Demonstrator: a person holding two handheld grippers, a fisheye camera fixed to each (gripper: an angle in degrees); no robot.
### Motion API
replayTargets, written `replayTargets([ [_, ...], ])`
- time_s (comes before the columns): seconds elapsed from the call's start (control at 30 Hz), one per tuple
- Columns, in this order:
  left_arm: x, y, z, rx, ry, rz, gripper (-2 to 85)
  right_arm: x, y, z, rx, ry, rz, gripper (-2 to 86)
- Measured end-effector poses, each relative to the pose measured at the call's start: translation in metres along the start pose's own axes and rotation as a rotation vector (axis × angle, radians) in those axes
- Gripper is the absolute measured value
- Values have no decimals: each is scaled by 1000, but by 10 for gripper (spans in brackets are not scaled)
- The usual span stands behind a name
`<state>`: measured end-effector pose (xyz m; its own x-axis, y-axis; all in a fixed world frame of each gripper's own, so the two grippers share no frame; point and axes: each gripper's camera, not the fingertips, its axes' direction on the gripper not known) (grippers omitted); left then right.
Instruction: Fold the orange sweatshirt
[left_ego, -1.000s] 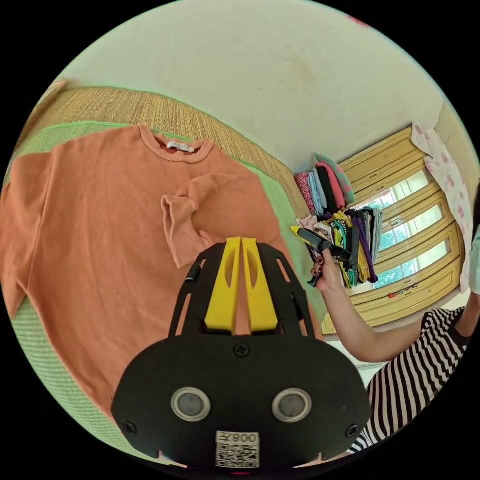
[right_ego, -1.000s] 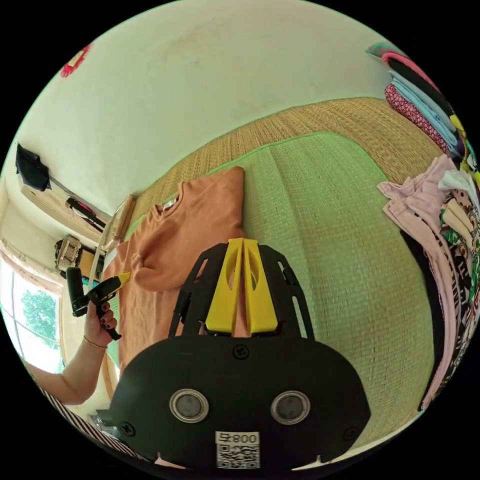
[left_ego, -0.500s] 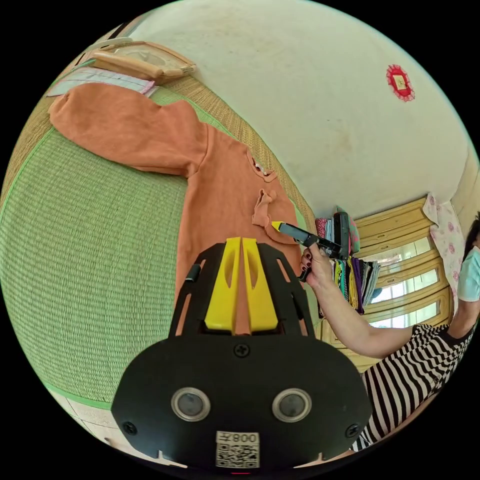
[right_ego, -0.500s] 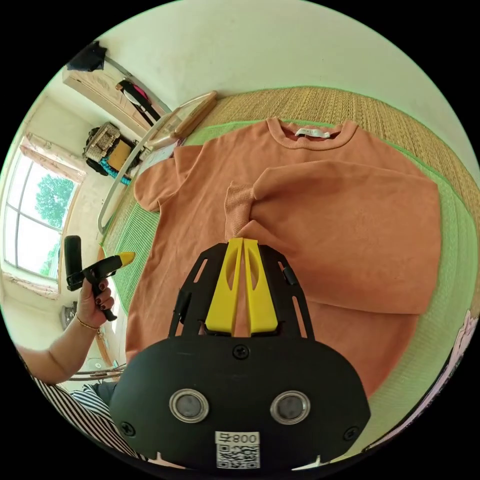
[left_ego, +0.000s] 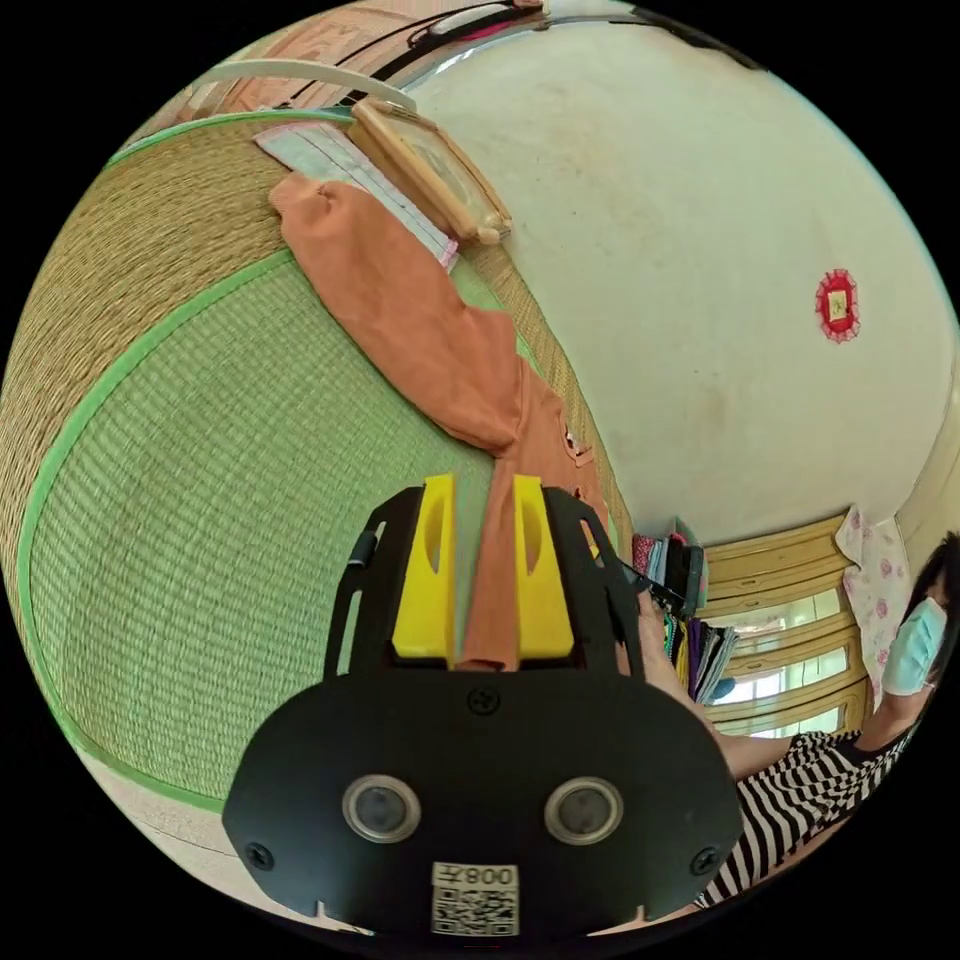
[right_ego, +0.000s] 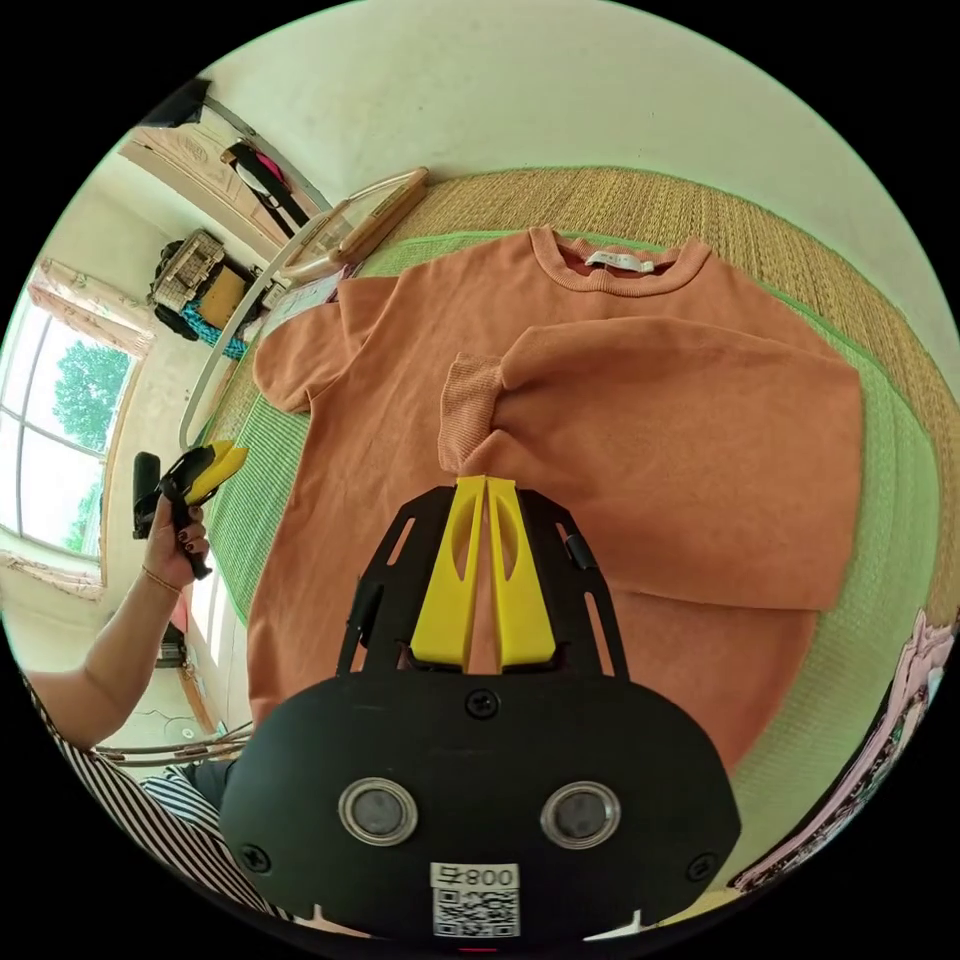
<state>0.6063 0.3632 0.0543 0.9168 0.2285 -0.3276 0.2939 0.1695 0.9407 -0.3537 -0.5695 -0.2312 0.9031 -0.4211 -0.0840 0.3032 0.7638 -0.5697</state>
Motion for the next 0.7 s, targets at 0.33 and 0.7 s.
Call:
replayTargets([
  [0.33,-68,-80,-76,192,-9,-239,119,8,17,5,7,-60,71,1],
  [0.7,-73,-117,-75,162,-86,-278,92,2,15,32,-20,23,45,2],
])
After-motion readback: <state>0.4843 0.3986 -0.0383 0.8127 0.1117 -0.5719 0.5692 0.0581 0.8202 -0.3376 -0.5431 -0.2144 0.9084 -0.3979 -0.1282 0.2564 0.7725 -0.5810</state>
